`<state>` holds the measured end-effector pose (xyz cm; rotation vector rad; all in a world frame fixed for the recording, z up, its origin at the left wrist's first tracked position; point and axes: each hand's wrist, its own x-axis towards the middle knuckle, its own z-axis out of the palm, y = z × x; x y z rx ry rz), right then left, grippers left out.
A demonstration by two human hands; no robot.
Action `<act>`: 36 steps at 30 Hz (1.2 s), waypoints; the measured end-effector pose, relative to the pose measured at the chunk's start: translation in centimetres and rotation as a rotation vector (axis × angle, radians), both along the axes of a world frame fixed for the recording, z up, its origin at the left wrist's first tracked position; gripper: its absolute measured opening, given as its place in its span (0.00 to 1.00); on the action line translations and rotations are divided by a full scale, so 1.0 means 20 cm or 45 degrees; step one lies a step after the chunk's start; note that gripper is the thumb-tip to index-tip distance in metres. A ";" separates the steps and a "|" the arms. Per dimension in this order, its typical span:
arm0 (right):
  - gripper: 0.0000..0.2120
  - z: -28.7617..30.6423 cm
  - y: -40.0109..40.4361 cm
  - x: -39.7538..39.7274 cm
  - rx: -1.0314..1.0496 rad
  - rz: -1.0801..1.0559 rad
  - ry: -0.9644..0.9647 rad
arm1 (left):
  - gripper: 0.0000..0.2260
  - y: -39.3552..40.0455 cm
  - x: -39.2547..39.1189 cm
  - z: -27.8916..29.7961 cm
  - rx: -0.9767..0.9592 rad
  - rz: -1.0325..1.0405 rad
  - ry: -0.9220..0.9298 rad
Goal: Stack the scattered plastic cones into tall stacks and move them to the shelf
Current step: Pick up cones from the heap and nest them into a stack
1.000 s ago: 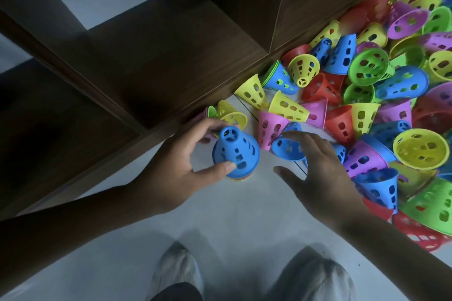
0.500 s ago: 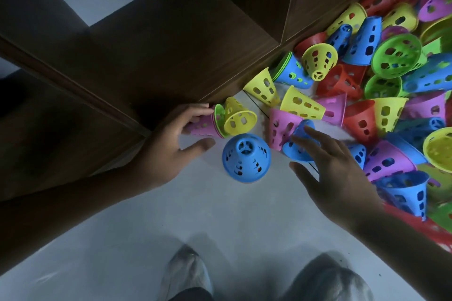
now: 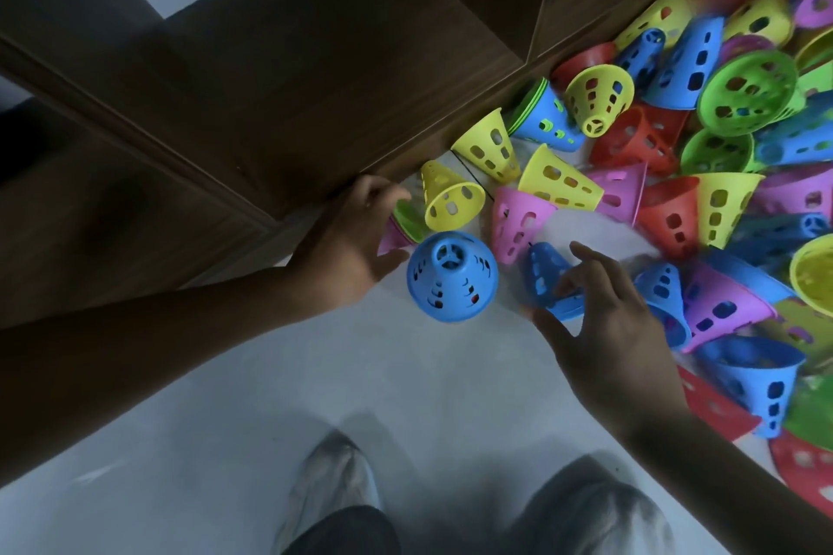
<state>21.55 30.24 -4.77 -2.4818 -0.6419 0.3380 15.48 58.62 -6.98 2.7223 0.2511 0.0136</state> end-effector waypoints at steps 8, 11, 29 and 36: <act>0.21 0.00 0.01 -0.04 -0.054 -0.114 0.218 | 0.20 0.02 -0.11 0.02 -0.224 0.123 -0.059; 0.28 0.02 0.01 -0.04 -0.016 -0.137 0.329 | 0.20 0.01 -0.16 0.12 -0.313 0.210 -0.089; 0.30 0.51 0.20 0.05 1.504 -0.344 0.911 | 0.20 -0.16 -0.24 0.50 -1.349 0.617 -0.077; 0.32 0.50 0.28 -0.06 1.257 -0.029 0.628 | 0.32 -0.16 -0.31 0.56 -1.303 0.661 -0.091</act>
